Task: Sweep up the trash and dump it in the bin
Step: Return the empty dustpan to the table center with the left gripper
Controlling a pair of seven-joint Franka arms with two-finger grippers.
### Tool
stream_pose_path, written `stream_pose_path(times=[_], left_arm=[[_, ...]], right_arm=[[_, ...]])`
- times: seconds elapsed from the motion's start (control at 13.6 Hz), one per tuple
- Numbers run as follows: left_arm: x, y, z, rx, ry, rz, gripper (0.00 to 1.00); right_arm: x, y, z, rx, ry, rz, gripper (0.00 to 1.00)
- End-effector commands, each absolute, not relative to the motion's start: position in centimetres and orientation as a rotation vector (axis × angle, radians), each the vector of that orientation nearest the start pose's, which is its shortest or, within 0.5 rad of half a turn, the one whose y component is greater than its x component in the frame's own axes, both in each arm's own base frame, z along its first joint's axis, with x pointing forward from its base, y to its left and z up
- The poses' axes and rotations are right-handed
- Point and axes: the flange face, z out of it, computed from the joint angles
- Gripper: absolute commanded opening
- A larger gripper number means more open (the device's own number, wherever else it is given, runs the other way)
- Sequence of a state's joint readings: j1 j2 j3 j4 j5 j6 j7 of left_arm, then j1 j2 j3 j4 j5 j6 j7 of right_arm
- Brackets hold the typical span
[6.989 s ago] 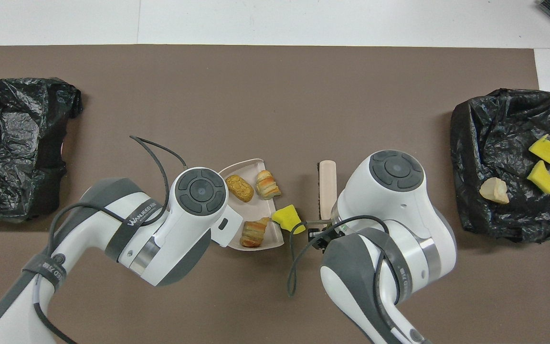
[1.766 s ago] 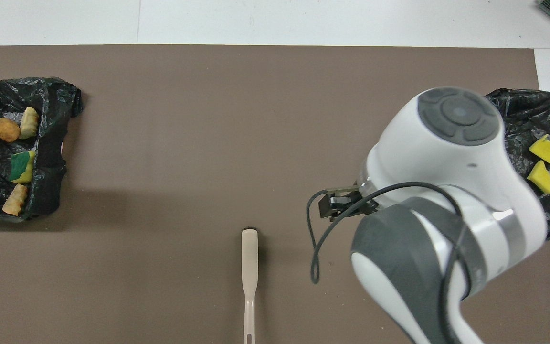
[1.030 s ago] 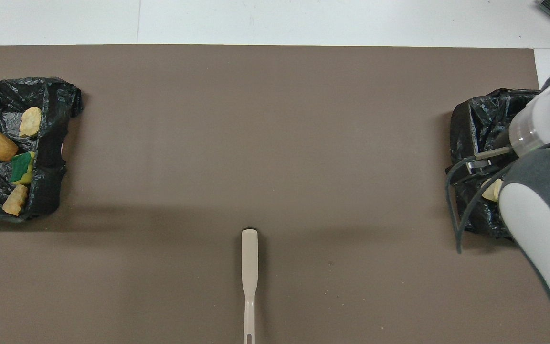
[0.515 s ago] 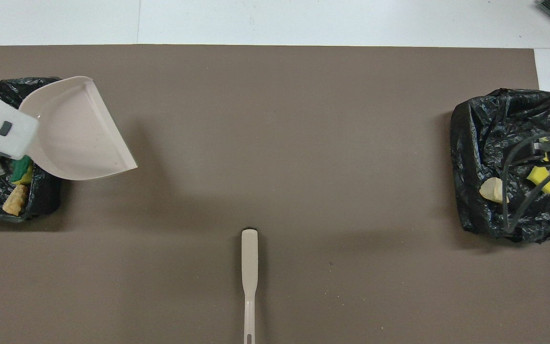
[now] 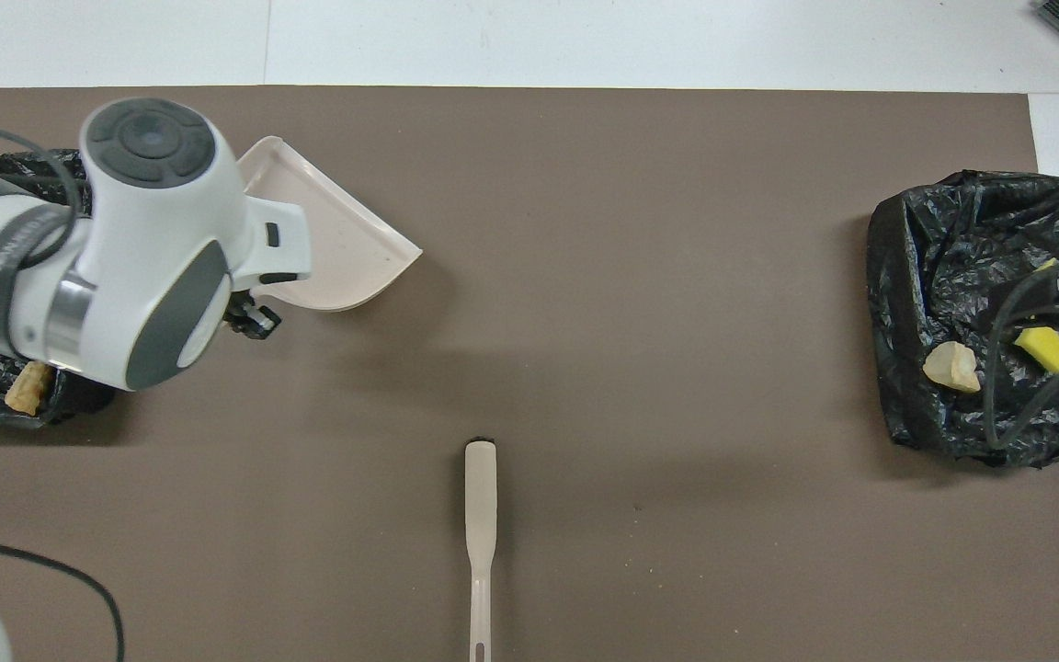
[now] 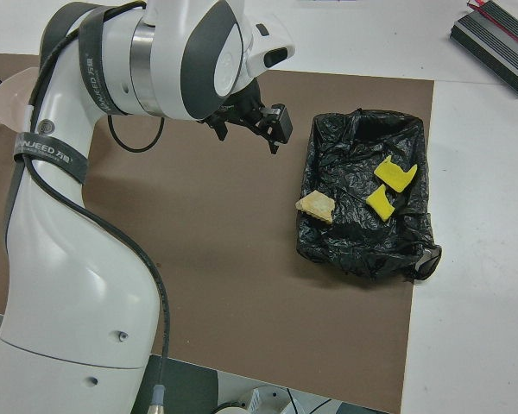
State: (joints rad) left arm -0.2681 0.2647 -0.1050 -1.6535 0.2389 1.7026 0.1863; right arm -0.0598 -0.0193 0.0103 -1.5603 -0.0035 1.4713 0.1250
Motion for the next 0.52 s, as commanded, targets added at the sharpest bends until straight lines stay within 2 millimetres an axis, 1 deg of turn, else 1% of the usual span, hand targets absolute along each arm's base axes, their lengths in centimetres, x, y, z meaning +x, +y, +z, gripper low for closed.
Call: stream_pose_path(times=[0.0,0.07,0.15,0.22,0.29,0.37,0.44], left_arm=[[59.6,-23.8,41.9,-2.891,0.556,0.248,0.00],[59.4,-25.9,41.9,-2.928,0.472,0.188,0.00],[59.4,-26.8,42.1,-2.991,0.367,0.147,0.00],[58.9,-28.4,41.8,-3.019,0.291,0.149,0.00],[58.4,-30.0,41.1,-3.019,0.261,0.148,0.00],[58.5,-31.0,41.2,-3.030,0.246,0.125,0.00],[58.7,-31.5,41.5,-3.040,0.207,0.111,0.00]], right_arm=[[52.7,-2.9,63.0,-3.105,0.309,0.099,1.00],[52.7,-2.9,63.0,-3.105,0.309,0.104,1.00],[52.7,-2.8,62.9,-3.105,0.307,0.102,1.00],[52.7,-2.8,62.9,-3.109,0.298,0.097,1.00],[52.8,-2.9,63.0,-3.126,0.279,0.089,1.00],[52.8,-2.7,63.0,-3.130,0.267,0.087,1.00],[52.8,-2.7,63.0,-3.130,0.267,0.087,1.00]])
